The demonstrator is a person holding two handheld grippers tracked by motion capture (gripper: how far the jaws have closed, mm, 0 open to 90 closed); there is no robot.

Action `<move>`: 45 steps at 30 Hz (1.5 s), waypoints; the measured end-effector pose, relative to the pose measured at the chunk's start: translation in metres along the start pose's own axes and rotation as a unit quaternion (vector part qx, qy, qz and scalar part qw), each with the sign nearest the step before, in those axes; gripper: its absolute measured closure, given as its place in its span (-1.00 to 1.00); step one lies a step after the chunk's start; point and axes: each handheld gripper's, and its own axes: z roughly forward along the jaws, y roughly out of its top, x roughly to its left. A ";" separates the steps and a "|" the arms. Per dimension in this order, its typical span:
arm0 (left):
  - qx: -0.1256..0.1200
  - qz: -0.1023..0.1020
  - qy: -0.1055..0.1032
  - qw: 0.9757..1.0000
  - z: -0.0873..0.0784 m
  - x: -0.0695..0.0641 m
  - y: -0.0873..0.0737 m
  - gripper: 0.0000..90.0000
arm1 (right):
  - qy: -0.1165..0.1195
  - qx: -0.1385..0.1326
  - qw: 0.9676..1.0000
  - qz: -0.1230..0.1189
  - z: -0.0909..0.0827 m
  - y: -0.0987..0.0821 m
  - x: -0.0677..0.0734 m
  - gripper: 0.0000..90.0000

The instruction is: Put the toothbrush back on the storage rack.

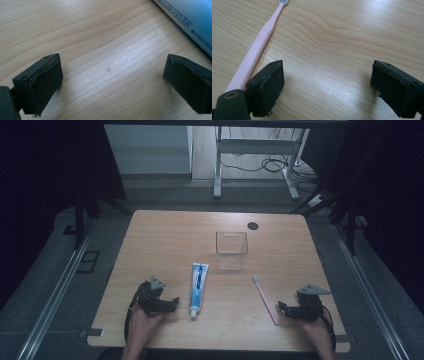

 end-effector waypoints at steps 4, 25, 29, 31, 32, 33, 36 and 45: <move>0.000 -0.002 0.002 1.000 0.001 0.000 0.001 -0.94 | 0.002 0.001 1.000 -0.001 0.000 0.000 0.000 -0.78; 0.002 -0.001 0.002 1.000 0.001 0.000 0.001 -0.95 | 0.011 0.002 1.000 -0.004 -0.006 0.000 0.002 -0.40; 0.002 -0.001 0.002 1.000 0.001 0.000 0.001 -0.95 | 0.024 0.002 1.000 0.000 -0.011 0.004 0.006 -0.11; 0.002 -0.001 0.002 1.000 0.001 0.000 0.001 -0.95 | 0.033 -0.002 0.999 0.004 -0.014 0.005 0.007 0.05; 0.002 -0.001 0.002 1.000 0.001 0.000 0.001 -0.95 | 0.033 -0.002 0.999 0.004 -0.014 0.005 0.007 0.05; 0.002 -0.001 0.002 1.000 0.001 0.000 0.001 -0.95 | 0.037 -0.006 0.999 0.005 -0.016 0.006 0.008 0.15; 0.002 -0.001 0.002 1.000 0.001 0.000 0.001 -0.95 | 0.059 -0.010 0.998 0.007 -0.022 0.010 0.012 0.56; 0.002 0.000 0.002 1.000 0.001 0.000 0.001 -0.95 | 0.109 -0.009 0.994 -0.007 -0.026 0.018 0.033 0.97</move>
